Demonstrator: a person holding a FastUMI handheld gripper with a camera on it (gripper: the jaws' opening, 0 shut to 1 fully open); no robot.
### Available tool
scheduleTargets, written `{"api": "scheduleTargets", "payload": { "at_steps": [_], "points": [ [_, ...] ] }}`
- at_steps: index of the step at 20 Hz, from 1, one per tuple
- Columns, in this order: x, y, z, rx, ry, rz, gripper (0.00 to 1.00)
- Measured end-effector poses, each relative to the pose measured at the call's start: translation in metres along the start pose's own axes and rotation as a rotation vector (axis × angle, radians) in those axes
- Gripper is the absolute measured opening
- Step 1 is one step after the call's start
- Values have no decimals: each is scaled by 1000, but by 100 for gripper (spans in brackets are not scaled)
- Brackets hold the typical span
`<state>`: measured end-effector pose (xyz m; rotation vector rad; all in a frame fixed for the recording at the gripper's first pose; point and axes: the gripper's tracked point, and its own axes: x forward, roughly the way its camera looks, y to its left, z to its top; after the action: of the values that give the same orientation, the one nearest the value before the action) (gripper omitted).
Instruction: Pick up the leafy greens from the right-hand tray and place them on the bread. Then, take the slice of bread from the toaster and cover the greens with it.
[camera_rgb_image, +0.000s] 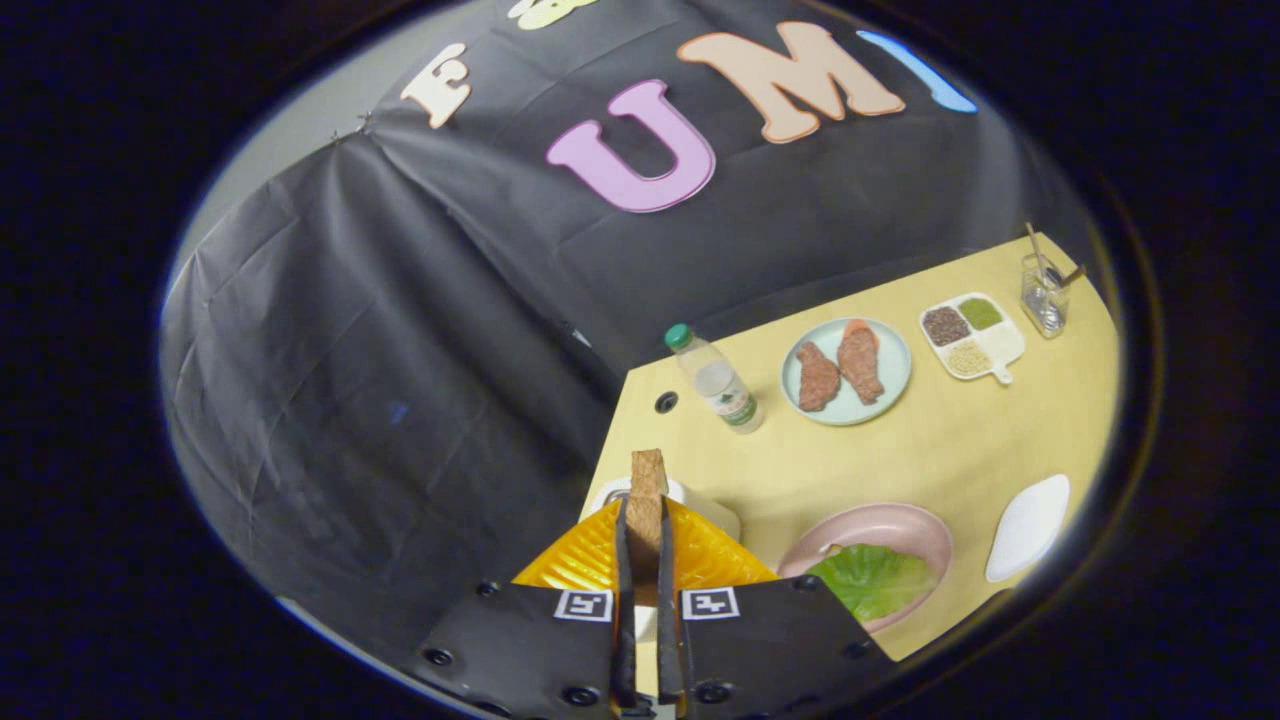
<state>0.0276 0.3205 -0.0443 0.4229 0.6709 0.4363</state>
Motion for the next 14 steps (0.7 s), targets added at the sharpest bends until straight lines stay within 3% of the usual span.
{"api": "scheduleTargets", "payload": {
  "at_steps": [8,14],
  "points": [
    [-12,-103,-45,112,36,19,11],
    [4,-147,-83,179,48,29,11]
  ]
}}
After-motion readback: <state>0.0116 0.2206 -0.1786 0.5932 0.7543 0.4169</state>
